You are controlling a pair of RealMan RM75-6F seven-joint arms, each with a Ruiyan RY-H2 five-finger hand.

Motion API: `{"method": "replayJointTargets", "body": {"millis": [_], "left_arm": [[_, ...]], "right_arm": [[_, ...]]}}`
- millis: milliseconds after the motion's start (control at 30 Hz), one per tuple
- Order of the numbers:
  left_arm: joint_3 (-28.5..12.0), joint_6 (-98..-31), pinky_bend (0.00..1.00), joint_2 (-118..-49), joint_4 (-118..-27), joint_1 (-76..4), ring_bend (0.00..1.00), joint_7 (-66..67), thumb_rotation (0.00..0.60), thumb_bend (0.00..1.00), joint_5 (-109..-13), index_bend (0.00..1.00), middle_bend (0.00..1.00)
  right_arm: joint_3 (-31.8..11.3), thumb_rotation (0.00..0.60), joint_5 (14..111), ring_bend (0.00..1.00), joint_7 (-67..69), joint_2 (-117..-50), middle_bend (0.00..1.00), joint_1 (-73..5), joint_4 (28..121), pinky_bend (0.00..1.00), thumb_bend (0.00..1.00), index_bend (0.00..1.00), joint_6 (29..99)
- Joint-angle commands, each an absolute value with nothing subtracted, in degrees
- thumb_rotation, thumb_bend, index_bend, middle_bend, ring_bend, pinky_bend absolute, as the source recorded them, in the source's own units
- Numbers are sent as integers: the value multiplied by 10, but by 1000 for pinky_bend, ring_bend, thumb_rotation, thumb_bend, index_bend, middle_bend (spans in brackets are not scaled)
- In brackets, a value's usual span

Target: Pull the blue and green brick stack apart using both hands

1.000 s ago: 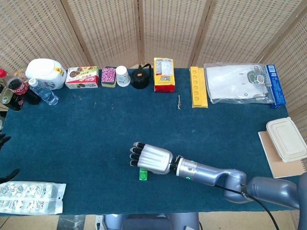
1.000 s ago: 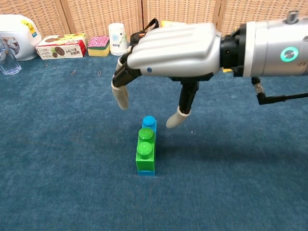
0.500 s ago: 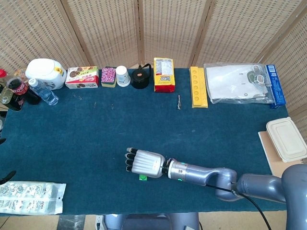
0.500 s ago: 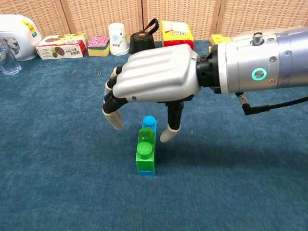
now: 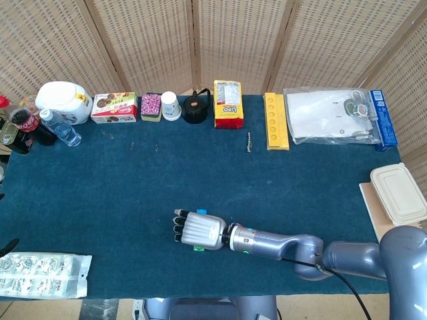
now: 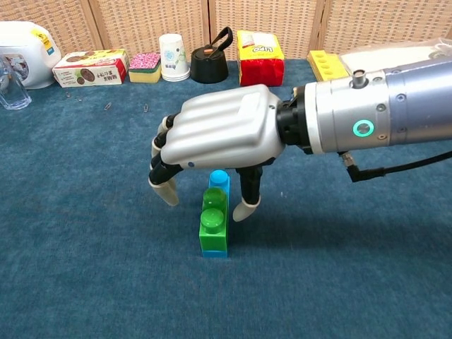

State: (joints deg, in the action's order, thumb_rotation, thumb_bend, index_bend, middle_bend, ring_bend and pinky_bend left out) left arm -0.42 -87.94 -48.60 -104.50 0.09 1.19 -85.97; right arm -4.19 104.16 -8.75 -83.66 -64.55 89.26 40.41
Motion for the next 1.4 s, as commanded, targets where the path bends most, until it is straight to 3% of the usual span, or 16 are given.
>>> {"method": "replayJointTargets", "body": {"millis": [33, 400, 733, 1167, 1400], "left_arm": [[-4, -881, 198, -487, -1043, 2, 31, 11, 520, 219, -860, 160, 144], [-4, -894, 198, -492, -1036, 9, 32, 18, 516, 219, -864, 160, 143], [-4, -893, 198, -490, -1034, 9, 31, 12, 516, 219, -865, 161, 144], [-3, -896, 198, -491, -1028, 14, 31, 7, 516, 220, -861, 160, 144], [-3, -897, 198, -493, -1025, 15, 31, 5, 516, 219, -861, 160, 144]], "right_arm": [[-39, 600, 1038, 202, -94, -842, 322, -650, 889, 134, 0, 358, 400], [-29, 600, 1018, 203, -115, -865, 322, -663, 867, 136, 0, 365, 379], [-21, 600, 1008, 278, -127, -880, 359, -666, 851, 206, 0, 423, 382], [-13, 600, 1010, 505, -120, -913, 522, -667, 816, 493, 2, 587, 407], [-12, 600, 1007, 593, -97, -921, 598, -662, 805, 588, 18, 639, 432]]}}
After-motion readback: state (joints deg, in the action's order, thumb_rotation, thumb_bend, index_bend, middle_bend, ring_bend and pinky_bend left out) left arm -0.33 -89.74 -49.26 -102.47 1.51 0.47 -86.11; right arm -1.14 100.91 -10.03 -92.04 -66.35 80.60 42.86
